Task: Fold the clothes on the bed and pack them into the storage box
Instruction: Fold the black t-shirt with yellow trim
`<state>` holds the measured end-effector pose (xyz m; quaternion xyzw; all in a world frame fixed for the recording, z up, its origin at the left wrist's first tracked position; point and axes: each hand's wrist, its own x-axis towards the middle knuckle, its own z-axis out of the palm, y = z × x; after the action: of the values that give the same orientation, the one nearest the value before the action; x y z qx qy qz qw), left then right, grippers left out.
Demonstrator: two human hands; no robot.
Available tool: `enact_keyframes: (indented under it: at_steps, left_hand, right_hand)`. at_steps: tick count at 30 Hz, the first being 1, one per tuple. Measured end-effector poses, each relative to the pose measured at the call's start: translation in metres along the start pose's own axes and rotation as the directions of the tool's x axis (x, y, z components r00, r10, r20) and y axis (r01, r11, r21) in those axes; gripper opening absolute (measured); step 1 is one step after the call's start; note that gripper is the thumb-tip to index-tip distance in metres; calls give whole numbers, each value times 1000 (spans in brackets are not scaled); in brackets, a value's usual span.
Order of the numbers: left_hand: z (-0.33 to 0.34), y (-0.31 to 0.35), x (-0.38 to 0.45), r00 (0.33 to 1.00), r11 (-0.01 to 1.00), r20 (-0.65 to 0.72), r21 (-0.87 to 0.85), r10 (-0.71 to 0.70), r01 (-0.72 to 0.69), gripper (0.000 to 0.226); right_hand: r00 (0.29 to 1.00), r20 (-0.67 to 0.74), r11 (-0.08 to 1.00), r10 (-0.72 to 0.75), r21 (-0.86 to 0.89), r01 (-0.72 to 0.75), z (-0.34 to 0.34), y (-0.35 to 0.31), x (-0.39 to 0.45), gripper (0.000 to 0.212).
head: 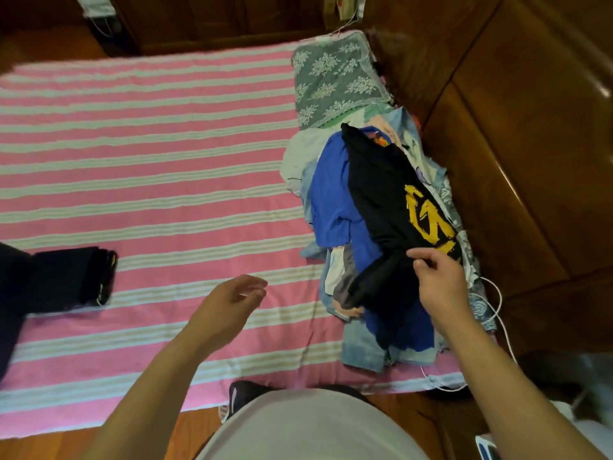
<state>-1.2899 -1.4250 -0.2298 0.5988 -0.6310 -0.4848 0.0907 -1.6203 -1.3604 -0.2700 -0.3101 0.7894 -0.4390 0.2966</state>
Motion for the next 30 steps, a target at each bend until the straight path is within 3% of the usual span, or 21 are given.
enact_keyframes:
  at_steps: [2,5,7,8,10,13,14,18,21,24,25,28,30]
  left_hand:
    - [0,16,-7,990,990,79,-93,113,-106,22]
    - [1,43,-18,925,937,164,-130,342,-323,74]
    - [-5,60,-26,881,885,152,-209,449,-415,100]
    - [-13,68,-29,871,857,116,-277,478,-434,102]
    - [-39,75,-32,875,802,-32,-384,483,-457,85]
    - [-101,62,-38,893,767,-222,-458,390,-449,23]
    - [-122,58,-44,903,745,-220,-511,369,-429,17]
    - [-216,46,-71,909,619,-169,-684,381,-386,29]
    - [-269,49,-80,852,641,-176,-588,494,-493,22]
    - [-307,49,-84,800,721,-185,-352,571,-596,22]
    - [-318,47,-86,793,758,-188,-233,580,-609,21]
    - [-346,36,-89,833,849,-176,32,525,-528,13]
    - [-367,21,-94,897,903,-97,30,430,-430,16]
  right_hand:
    - [997,8,989,-77,126,75,4,-47,-7,33]
    - [970,40,936,-241,273,221,18,-123,-25,33]
    - [941,56,889,-333,352,294,31,-169,-44,31]
    - [926,63,866,-371,383,321,39,-191,-53,31]
    - [905,80,829,-418,442,344,57,-230,-70,33]
    - [903,132,775,-409,572,267,86,-279,-93,34]
    - [909,156,757,-386,617,216,93,-291,-98,34]
    - [927,219,600,-303,800,7,132,-335,-128,32]
    - [862,360,482,-357,861,-160,165,-351,-161,25]
    - [714,593,688,-372,693,-218,216,-349,-196,26]
    - [695,632,748,-343,631,-205,233,-347,-204,31]
    - [801,573,767,-176,589,-253,258,-344,-204,25]
    - [841,539,698,-46,620,-359,255,-345,-190,22]
